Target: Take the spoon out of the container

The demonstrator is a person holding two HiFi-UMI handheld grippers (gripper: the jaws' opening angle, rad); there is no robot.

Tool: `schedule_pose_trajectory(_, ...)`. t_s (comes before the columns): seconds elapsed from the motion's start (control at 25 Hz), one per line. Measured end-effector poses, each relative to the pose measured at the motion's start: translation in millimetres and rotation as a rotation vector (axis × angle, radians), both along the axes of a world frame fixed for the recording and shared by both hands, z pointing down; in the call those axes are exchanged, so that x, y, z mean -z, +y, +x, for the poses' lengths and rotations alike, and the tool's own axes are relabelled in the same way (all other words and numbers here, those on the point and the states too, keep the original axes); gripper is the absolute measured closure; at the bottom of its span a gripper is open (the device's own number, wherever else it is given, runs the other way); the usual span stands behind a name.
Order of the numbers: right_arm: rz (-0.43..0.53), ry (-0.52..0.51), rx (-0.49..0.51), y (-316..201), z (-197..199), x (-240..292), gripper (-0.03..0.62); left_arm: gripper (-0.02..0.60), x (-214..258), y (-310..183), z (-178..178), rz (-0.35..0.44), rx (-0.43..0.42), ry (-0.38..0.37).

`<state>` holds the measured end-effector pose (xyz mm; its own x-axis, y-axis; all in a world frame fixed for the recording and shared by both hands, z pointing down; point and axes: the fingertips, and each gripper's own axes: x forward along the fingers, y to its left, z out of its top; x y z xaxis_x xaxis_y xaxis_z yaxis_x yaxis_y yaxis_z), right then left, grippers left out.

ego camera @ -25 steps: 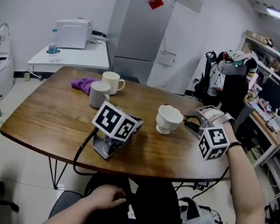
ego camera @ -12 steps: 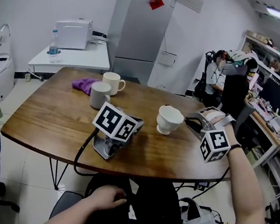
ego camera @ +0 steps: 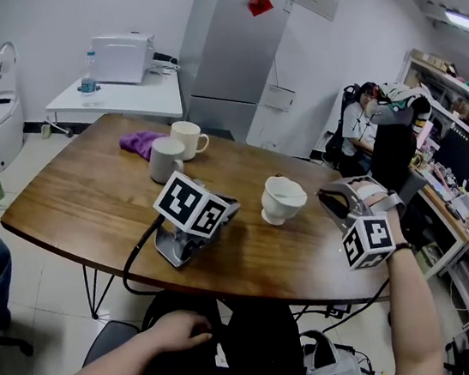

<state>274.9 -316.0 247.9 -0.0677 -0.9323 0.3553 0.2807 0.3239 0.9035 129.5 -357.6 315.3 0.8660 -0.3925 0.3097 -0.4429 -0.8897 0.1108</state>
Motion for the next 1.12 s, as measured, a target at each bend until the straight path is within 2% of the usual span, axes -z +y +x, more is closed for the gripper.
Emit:
schedule_pose_trajectory(0.36,0.074,-0.064,-0.043,2.2,18.1,25.0,0.53,0.569,-0.9,-0.7,-1.3,-0.001,0.0,0.0)
schedule_pose_trajectory(0.64,0.136,-0.113,-0.139,-3.7,48.7,33.8,0.53,0.569,0.1,0.1,0.1,0.0,0.001,0.0)
schedule_pose_trajectory(1.12,0.084,-0.094,-0.297,-15.6,107.4,-16.0,0.529,0.569,-0.2,0.1,-0.5,-0.001,0.002,-0.001)
